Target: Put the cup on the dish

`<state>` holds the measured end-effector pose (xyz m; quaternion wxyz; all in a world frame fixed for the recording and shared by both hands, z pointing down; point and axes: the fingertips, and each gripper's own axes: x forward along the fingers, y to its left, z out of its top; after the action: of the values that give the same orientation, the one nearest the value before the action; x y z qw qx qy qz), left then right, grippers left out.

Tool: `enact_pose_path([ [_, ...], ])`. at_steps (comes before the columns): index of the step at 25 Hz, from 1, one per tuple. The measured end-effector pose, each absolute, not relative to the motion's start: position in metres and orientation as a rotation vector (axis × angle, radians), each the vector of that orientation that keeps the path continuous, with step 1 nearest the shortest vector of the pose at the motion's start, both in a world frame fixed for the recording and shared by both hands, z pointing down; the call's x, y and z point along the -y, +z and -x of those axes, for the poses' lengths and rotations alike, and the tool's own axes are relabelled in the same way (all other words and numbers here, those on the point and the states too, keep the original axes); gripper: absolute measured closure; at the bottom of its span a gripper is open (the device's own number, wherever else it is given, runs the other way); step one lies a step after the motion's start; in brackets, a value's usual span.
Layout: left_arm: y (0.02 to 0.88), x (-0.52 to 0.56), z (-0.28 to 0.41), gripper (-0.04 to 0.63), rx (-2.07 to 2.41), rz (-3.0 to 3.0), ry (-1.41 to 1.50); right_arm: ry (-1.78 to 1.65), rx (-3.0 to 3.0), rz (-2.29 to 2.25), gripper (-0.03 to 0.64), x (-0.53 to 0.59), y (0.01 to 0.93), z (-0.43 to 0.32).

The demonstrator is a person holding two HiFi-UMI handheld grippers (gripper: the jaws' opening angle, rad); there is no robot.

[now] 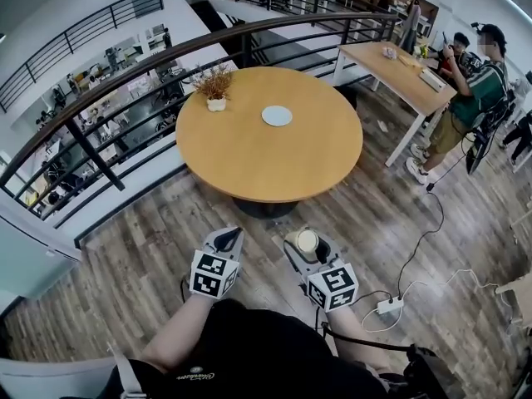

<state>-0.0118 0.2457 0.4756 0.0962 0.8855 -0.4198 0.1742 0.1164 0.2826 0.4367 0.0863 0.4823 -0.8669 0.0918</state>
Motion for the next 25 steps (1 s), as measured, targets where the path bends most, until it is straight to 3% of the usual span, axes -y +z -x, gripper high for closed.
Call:
enact_pose_path([
  [25,0.464,-0.189,-0.019,0.586,1.25,-2.686,0.435,0.192,2.596,-1.422,0.364,-0.238,0.434,-0.132],
])
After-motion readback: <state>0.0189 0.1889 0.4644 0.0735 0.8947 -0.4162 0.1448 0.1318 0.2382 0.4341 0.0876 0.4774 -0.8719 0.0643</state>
